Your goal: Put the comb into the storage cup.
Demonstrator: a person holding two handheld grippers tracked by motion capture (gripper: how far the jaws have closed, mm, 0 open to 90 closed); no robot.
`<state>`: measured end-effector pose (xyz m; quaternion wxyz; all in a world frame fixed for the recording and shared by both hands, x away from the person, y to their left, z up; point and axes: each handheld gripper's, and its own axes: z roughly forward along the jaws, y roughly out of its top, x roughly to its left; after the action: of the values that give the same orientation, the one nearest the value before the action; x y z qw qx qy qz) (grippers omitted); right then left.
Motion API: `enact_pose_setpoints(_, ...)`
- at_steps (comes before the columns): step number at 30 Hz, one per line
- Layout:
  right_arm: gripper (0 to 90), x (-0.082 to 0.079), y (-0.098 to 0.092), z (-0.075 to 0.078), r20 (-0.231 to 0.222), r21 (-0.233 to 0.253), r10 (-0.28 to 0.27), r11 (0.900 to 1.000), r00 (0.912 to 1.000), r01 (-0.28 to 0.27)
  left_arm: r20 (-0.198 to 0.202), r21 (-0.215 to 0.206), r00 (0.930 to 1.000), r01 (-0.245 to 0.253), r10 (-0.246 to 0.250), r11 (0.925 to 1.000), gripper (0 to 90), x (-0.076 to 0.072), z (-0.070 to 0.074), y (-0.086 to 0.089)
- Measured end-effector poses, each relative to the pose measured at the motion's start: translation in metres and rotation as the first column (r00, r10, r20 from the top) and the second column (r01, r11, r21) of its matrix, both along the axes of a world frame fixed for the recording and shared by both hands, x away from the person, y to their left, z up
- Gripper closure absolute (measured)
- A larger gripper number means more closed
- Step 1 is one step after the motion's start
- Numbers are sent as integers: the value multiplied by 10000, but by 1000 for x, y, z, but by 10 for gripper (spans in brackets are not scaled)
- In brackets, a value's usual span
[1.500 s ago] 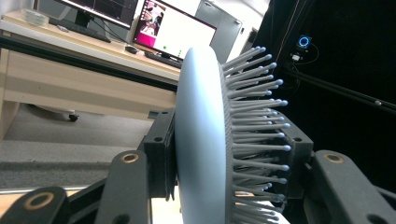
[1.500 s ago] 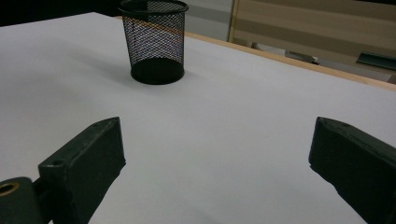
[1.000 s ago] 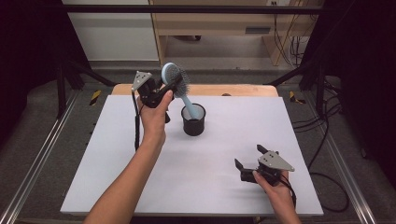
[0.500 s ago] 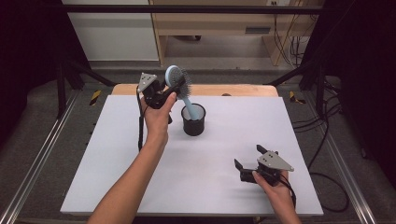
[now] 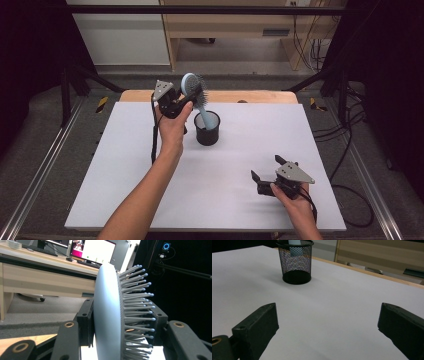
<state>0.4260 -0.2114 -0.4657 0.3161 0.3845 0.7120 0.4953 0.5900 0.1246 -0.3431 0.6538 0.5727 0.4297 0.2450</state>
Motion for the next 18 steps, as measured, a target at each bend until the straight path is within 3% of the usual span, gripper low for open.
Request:
enact_pose_setpoints(6,33,1,1,-1,-18,-103,42,9999,10000,-42,-150,235,9999,19,-16,9997,501,1,-12,-2)
enact_pose_setpoints(18,31,1,1,-2,-38,-178,58,9998,10000,-59,-325,197,9995,-5,12,9998,500,2,-23,-4)
